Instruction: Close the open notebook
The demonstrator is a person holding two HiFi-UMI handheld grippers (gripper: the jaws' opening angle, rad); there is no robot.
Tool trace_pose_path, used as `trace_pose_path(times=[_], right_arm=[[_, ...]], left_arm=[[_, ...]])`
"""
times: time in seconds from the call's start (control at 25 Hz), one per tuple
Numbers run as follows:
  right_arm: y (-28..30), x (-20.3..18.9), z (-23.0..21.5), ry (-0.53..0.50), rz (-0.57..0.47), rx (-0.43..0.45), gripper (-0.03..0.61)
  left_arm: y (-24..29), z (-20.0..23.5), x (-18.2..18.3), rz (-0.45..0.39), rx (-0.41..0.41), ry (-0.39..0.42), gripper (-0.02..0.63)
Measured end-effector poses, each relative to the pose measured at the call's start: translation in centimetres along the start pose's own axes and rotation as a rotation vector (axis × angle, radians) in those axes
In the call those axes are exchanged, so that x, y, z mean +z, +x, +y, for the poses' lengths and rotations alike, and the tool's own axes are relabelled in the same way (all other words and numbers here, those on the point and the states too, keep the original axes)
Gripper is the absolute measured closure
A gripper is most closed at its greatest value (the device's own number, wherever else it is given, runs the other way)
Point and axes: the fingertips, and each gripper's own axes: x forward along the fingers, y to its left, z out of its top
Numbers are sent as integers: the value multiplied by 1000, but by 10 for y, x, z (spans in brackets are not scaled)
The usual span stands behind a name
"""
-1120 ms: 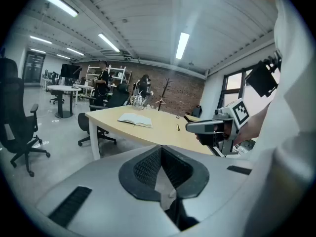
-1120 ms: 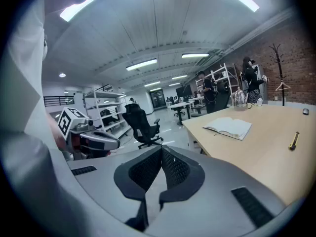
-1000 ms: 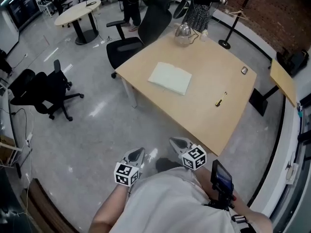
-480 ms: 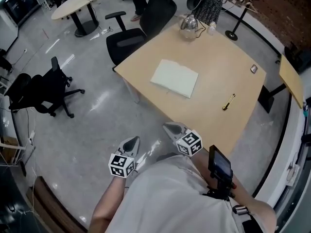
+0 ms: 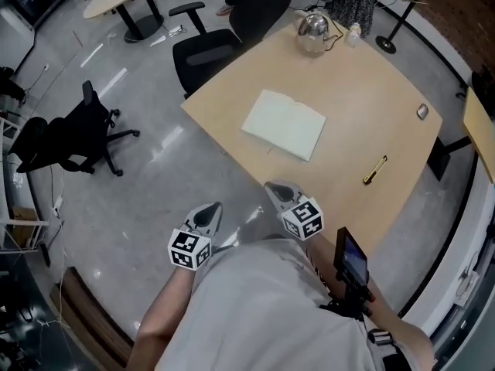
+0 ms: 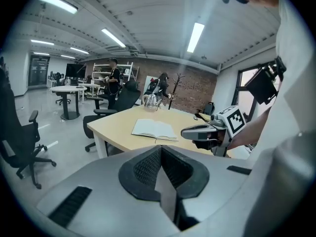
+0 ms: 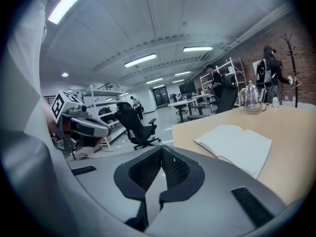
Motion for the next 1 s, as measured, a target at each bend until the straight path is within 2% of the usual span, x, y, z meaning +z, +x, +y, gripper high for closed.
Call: trace_pose_path(times=[0.24,0.52,0.68,0.84,1.0], right_arm=[[12,-6,-25,-6,50,-69,563],[29,-9,-47,-36,118,-148,563],[43,-3,-54,-72,147,-197,563],[56,-1,-61,-126,213,-259,563],[71,-5,-67,-164,283,-306,563]], left_arm=[[20,11,12,35,-15,20,609],[39,30,20,47,-72,20,609],[53,47,25,48,-121,27,609],[62,66,38,38,-162,62,609],[68,90,45,32,-202,58,609]])
